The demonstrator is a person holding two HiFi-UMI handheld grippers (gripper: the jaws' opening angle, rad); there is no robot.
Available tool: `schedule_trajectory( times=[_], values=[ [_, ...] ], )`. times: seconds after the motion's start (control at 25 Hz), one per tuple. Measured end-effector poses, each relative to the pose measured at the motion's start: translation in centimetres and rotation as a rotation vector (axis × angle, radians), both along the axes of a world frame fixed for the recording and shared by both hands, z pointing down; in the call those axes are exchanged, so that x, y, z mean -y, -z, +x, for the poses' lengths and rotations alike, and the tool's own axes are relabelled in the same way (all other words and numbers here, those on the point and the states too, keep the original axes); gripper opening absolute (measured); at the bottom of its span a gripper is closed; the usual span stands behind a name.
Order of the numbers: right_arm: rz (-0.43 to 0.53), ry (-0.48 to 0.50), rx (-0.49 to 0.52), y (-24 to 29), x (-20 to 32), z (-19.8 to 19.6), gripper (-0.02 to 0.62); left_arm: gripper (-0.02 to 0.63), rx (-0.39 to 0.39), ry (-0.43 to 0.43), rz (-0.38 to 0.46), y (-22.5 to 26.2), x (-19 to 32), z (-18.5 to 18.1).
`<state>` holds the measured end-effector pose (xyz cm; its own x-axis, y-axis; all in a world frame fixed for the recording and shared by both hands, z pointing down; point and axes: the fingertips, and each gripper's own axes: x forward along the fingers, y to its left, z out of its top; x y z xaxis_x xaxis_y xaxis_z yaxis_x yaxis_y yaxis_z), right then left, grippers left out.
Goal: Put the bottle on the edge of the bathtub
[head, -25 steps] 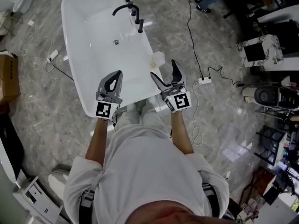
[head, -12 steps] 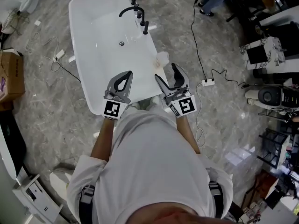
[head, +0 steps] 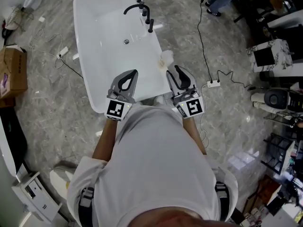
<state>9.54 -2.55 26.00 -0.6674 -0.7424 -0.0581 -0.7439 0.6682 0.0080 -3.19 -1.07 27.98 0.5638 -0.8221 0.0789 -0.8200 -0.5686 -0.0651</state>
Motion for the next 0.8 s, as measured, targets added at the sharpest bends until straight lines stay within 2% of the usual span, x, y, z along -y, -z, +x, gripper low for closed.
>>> schedule_trajectory(
  times=[0.32,0.56,0.8],
  values=[
    [0.002,-0.027,0.003,-0.7,0.0,0.6,0.006,-0.003,0.007,-0.002,-0.016,-0.3,0.4,0.1],
    [-0.001,-0.064,-0.021,-0.5,0.6,1.5,-0.002,-0.003,0.013,-0.008,-0.025,-0.4,1.2,0.3],
    [0.006,-0.062,-0.036,-0.4,0.8,1.9,-0.002,-0.003,0.016,-0.011,-0.036,-1.0,1.5,0.6]
  ],
)
